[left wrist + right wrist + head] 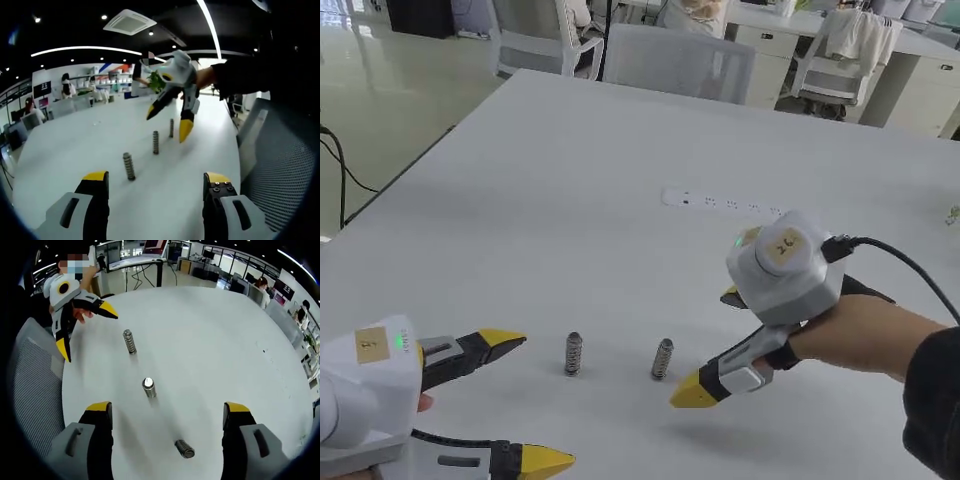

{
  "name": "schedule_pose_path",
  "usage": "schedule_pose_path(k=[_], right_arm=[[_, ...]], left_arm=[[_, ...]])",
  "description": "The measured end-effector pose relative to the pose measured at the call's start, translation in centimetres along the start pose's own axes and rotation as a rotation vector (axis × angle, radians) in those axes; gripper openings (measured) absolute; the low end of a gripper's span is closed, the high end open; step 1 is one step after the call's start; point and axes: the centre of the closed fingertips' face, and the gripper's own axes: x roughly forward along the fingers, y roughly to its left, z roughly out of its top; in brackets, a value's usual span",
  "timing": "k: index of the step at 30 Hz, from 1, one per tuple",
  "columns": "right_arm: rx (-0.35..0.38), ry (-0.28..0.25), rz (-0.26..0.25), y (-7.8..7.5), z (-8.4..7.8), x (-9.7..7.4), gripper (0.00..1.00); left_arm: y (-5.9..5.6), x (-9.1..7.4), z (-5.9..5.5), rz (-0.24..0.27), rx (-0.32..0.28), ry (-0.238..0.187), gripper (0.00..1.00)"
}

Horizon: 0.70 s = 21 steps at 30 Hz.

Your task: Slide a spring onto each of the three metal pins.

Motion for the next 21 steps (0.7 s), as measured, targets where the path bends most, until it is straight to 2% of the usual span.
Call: schedule_pose_path(k=[21], right_arm=[[0.104,-0.061,-0.05,-0.3,-2.7,-2.2,0.91]], left_arm=[[-0.2,0.0,0.2,-0.001,0.004,-0.008,0.73]])
